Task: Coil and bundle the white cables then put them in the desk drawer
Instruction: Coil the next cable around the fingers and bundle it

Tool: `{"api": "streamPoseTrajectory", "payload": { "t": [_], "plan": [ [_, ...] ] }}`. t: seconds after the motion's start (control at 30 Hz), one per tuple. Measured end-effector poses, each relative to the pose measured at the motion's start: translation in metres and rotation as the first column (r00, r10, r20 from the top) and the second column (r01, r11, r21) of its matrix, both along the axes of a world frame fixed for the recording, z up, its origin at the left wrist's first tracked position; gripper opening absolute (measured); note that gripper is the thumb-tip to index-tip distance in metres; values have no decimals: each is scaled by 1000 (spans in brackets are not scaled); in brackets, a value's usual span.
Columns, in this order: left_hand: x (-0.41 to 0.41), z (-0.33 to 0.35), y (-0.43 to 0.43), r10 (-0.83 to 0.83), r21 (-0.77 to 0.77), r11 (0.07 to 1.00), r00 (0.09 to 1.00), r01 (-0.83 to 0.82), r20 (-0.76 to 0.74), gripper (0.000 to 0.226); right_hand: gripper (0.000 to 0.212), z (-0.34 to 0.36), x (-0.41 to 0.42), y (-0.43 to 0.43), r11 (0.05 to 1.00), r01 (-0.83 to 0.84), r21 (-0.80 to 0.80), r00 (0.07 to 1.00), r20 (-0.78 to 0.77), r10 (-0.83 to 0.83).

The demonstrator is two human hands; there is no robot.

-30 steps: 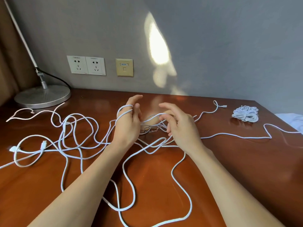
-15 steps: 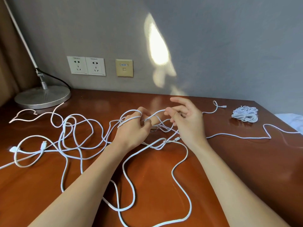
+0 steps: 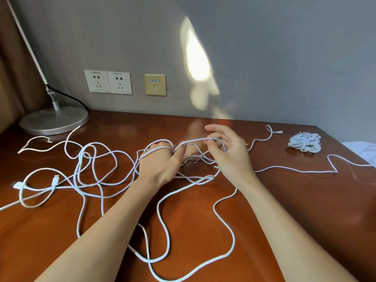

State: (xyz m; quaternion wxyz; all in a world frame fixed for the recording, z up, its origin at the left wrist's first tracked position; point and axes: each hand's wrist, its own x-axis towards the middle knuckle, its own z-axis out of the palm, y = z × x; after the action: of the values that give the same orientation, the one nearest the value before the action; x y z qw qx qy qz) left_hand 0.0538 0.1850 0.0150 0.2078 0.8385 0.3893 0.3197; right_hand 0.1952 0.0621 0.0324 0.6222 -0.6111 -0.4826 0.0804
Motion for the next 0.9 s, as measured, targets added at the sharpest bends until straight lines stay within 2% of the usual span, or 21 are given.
{"api": "streamPoseTrajectory", "payload": {
  "t": [0.1,0.2,0.27,0.37,0.47,0.67,0.77,0.9],
  "plan": [
    [1,-2,-3,-47,-77,996,998,50,38,73,27,-8,5,3,997,50,-63,993,108,-43],
    [2,-3,0,-137,-225,960,979,168,149,68,21,-11,8,4,995,60,-76,993,106,-52],
    [2,-4,3,-245,-322,892,937,318,248,69,18,-10,8,3,993,64,-97,993,105,-54],
    [3,-1,1,-371,-417,755,855,505,363,74,14,-8,6,1,993,48,-105,999,26,-46],
    [3,3,-2,-373,-485,668,818,565,439,71,9,-8,7,2,995,58,-85,998,-12,-59],
    [-1,1,0,-418,-538,618,820,572,391,73,12,-10,11,3,993,106,-56,989,106,-100],
    [0,2,-2,-399,-540,538,760,647,513,68,17,-12,10,3,990,96,-105,983,167,-78],
    [0,4,-1,-238,-517,316,594,796,769,58,13,-17,12,4,973,110,-202,958,282,-50]
  ]
}}
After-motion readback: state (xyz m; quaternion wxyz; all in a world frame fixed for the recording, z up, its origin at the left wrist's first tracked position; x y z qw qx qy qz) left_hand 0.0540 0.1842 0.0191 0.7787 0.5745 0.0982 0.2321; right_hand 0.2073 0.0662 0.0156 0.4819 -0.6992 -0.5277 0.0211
